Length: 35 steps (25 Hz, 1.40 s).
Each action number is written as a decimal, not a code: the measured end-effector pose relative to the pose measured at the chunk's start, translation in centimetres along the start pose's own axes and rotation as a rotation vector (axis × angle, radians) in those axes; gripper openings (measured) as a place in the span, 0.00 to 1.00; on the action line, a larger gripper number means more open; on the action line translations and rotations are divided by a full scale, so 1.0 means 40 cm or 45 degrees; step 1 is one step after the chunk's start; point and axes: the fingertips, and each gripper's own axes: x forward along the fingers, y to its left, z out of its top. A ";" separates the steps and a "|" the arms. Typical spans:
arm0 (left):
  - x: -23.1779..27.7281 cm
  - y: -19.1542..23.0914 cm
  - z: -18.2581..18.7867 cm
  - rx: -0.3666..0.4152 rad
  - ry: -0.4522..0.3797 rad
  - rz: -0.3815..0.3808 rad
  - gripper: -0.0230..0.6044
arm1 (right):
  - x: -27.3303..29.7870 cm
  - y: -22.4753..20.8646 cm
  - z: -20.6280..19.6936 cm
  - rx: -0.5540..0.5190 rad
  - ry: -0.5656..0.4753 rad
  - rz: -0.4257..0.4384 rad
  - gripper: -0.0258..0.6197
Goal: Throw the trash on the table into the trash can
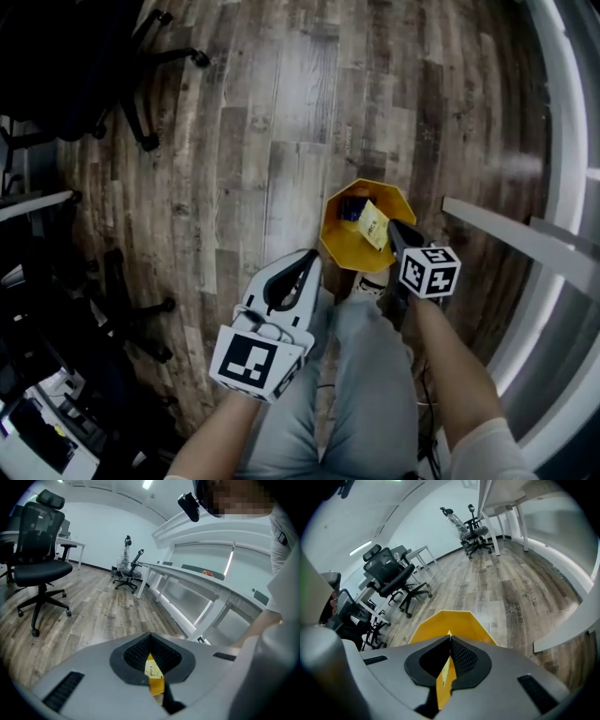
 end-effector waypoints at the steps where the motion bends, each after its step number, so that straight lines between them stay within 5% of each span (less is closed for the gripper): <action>1: 0.006 0.004 -0.002 -0.002 -0.008 -0.005 0.04 | 0.019 -0.012 -0.010 0.004 0.009 -0.004 0.09; 6: 0.021 0.024 -0.019 -0.008 -0.034 -0.011 0.04 | 0.067 -0.059 -0.006 -0.078 0.018 -0.109 0.09; 8: 0.031 0.030 -0.024 0.000 -0.030 -0.007 0.04 | 0.082 -0.048 0.006 -0.135 0.042 -0.100 0.10; 11: 0.042 0.024 -0.027 -0.002 -0.024 -0.007 0.04 | 0.098 -0.035 -0.005 -0.143 0.109 -0.080 0.25; 17: 0.025 0.005 0.015 0.009 -0.020 0.003 0.04 | 0.051 -0.027 0.015 -0.140 0.126 -0.091 0.25; 26: -0.116 -0.104 0.177 0.019 -0.013 -0.037 0.04 | -0.233 0.047 0.181 -0.144 0.069 -0.116 0.24; 35: -0.323 -0.229 0.409 0.086 -0.057 -0.068 0.04 | -0.584 0.238 0.438 -0.148 -0.098 -0.060 0.12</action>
